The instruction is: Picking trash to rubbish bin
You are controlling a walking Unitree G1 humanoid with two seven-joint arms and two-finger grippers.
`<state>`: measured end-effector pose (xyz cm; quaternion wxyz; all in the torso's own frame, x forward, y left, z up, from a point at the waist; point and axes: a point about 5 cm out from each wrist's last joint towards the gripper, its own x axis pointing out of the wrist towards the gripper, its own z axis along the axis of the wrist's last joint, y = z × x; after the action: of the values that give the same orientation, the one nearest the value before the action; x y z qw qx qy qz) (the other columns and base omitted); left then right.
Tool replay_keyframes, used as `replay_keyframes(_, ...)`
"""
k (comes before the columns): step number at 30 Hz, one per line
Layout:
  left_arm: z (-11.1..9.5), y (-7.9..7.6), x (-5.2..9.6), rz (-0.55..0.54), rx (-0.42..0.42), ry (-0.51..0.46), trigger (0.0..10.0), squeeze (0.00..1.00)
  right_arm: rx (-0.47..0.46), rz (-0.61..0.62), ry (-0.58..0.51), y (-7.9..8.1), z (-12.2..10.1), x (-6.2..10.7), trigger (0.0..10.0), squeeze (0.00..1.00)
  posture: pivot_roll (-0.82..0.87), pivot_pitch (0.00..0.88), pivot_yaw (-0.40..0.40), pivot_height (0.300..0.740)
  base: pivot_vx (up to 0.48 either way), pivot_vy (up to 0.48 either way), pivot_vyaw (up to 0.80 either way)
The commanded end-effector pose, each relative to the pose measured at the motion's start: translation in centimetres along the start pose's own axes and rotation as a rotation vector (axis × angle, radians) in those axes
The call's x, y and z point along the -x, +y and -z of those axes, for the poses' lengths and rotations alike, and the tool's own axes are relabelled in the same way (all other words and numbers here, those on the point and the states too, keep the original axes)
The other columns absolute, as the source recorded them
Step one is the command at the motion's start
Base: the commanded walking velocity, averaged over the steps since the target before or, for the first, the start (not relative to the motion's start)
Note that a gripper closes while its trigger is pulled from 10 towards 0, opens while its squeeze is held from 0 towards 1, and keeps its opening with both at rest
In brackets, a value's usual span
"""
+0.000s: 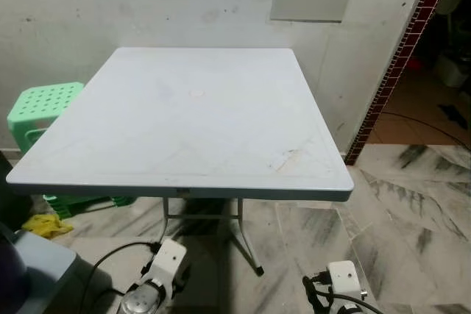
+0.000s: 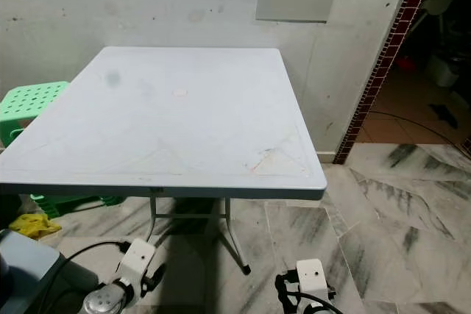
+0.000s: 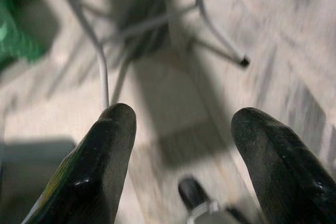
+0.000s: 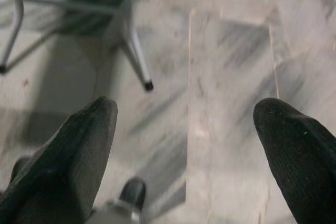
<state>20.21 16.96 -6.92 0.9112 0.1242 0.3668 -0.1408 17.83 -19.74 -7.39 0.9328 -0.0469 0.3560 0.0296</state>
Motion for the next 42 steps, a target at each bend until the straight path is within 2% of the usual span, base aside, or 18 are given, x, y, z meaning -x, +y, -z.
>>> replay_keyframes(1,1.5,0.1,0.4,-0.015,0.046,0.077,10.0,0.00,-0.009,0.016,0.083,-0.2,1.2,0.3,10.0,0.00,-0.05,0.000,0.006,0.740,0.000,0.000,0.00)
replay_keyframes(3,2.0,-0.1,0.5,-0.021,0.051,0.102,10.0,0.00,-0.018,0.031,0.112,-0.3,1.8,0.5,10.0,0.00,-0.05,0.000,0.002,0.740,0.000,0.000,0.00)
replay_keyframes(6,2.9,-0.9,0.6,-0.017,0.070,0.156,10.0,0.00,-0.086,0.055,0.180,-0.3,3.2,0.9,10.0,0.00,-0.04,0.000,-0.005,0.740,0.000,0.000,0.00)
replay_keyframes(10,2.1,-1.8,0.2,0.004,0.088,0.146,10.0,0.00,-0.100,0.026,0.233,0.4,4.3,1.4,10.0,0.00,-0.04,0.000,-0.006,0.740,0.000,0.000,0.00)
replay_keyframes(15,1.4,-2.2,-0.1,0.030,0.091,0.126,10.0,0.00,-0.105,0.029,0.240,0.6,4.3,1.3,10.0,0.00,-0.04,0.000,-0.001,0.740,0.000,0.000,0.00)
replay_keyframes(20,1.5,-2.2,-0.2,0.037,0.055,0.139,10.0,0.00,-0.098,0.016,0.247,1.4,4.3,1.2,10.0,0.00,-0.05,0.000,0.009,0.740,0.000,0.000,0.00)
replay_keyframes(26,1.8,-2.0,0.0,0.025,0.062,0.152,10.0,0.00,-0.103,0.023,0.265,1.8,4.7,1.3,10.0,0.00,-0.06,0.000,0.009,0.740,0.000,0.000,0.00)
replay_keyframes(42,1.8,-2.0,0.0,0.027,0.063,0.150,10.0,0.00,-0.094,0.050,0.295,1.1,5.6,1.9,10.0,0.00,-0.06,0.000,-0.001,0.740,0.000,0.000,0.00)
